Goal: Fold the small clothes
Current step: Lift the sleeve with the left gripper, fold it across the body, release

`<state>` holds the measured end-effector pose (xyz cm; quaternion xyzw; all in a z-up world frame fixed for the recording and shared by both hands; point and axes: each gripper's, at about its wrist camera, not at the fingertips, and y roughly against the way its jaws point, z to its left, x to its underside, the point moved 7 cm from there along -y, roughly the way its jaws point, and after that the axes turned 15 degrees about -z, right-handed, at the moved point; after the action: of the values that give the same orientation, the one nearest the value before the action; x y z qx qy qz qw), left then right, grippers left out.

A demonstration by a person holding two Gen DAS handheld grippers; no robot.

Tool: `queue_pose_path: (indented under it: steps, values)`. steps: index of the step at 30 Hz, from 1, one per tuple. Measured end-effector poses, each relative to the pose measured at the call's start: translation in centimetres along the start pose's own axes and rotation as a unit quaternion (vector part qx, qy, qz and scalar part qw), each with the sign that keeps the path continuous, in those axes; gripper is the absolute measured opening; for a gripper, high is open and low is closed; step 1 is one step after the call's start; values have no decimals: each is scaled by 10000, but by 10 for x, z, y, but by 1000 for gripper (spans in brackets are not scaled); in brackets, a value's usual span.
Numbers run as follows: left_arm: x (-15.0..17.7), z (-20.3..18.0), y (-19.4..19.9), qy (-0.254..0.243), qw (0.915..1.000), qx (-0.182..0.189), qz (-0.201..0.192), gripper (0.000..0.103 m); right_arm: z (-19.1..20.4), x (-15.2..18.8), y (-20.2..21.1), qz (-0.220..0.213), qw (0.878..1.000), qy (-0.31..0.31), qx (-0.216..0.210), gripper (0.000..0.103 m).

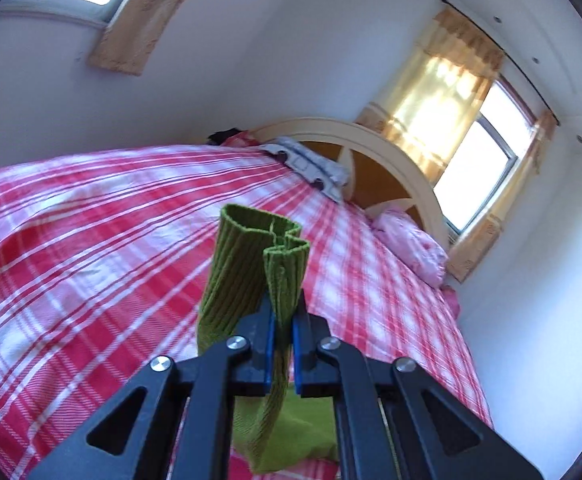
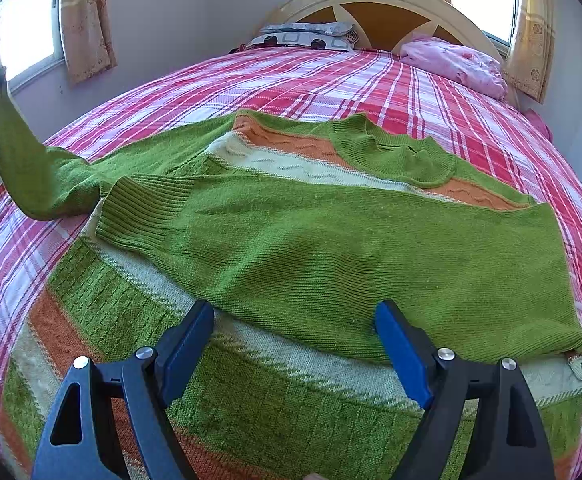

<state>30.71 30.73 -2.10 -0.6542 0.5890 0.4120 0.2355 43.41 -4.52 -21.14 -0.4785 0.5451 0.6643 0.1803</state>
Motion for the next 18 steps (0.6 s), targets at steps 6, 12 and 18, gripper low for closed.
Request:
queue_pose_path:
  steps: [6,12,18]
  values:
    - [-6,-52,-9,-114,9989,462,14,6,-6,-5,7,-157,9995,-262,-102,84]
    - [-8,-92,-9,-192,9956,912,71,6,-26,-9,33,-230,9956,-868,-250,84]
    - [-5,-138,-10,-230,9916,1267,87,6,-41,-10,70,-399,9963,-717,-240,84]
